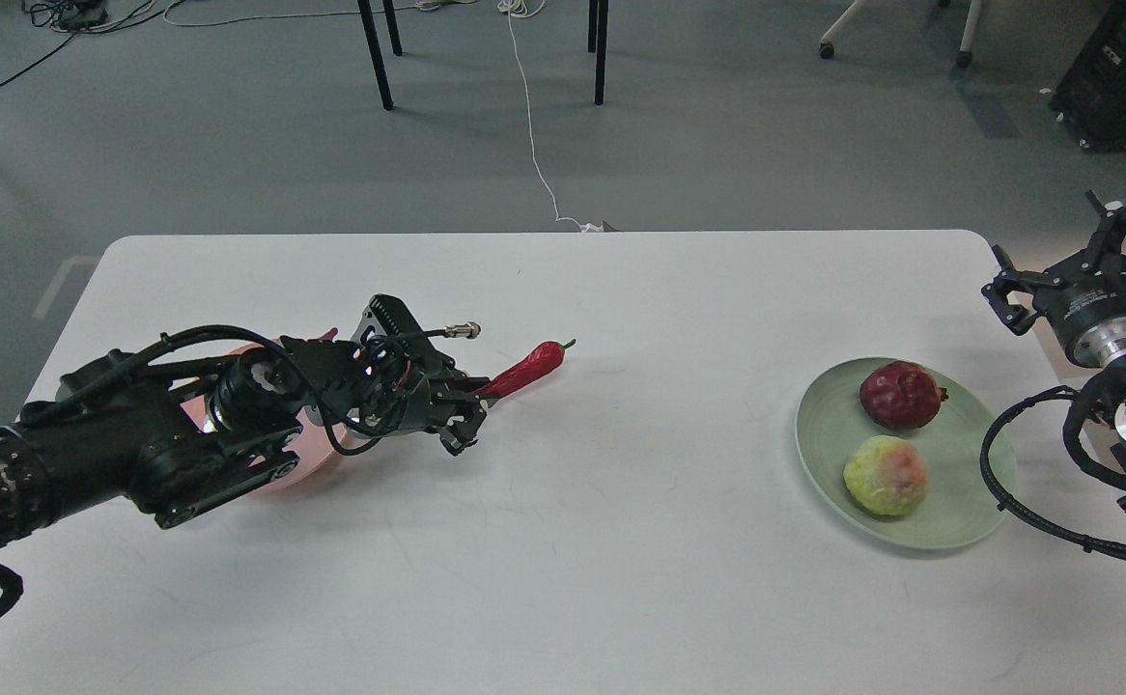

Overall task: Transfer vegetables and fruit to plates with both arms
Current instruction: 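Lift the chili pepper and lay it on the pink plate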

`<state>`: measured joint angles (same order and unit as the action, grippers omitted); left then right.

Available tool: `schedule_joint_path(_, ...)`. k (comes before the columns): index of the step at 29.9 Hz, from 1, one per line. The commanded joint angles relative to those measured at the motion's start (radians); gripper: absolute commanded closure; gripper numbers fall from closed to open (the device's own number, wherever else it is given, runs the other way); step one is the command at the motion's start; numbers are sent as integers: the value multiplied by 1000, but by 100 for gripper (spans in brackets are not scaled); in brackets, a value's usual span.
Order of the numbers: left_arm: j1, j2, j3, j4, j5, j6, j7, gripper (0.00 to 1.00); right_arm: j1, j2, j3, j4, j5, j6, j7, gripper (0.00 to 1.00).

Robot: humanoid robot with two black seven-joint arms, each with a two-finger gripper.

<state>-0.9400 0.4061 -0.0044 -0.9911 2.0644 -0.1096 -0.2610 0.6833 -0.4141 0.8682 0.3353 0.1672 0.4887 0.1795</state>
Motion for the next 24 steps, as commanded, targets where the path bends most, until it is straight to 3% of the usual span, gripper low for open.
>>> schedule_joint_path(1, -3, 133, -63, -133, -32, 24, -1, 91, -1, -14, 0, -1, 0, 0, 0, 1)
schedule_joint_path(6, 20, 422, -132, -244, -118, 31, -12, 89, -1, -35, 0, -2, 0, 0, 1, 1)
schedule_joint_path(10, 94, 600, -121, -236, -187, 109, -90, 90, -2, -35, -2, -2, 0, 0, 1, 1)
schedule_joint_path(14, 200, 651, -121, -218, -201, 165, -98, 89, -4, -25, -2, -1, 0, 0, 3, 1)
schedule_joint_path(19, 305, 603, -123, -91, -220, 246, -99, 86, 9, -22, -5, 2, -1, 0, 3, 1)
schedule_joint_path(21, 316, 565, -121, -70, -242, 261, -99, 71, 10, -23, -5, 5, -2, 0, 3, 1)
schedule_joint_path(23, 317, 553, -123, -67, -256, 280, -98, 46, 10, -28, -12, 5, -2, 0, 3, 1)
schedule_joint_path(24, 317, 553, -123, -67, -256, 280, -98, 46, 10, -28, -12, 5, -2, 0, 3, 1)
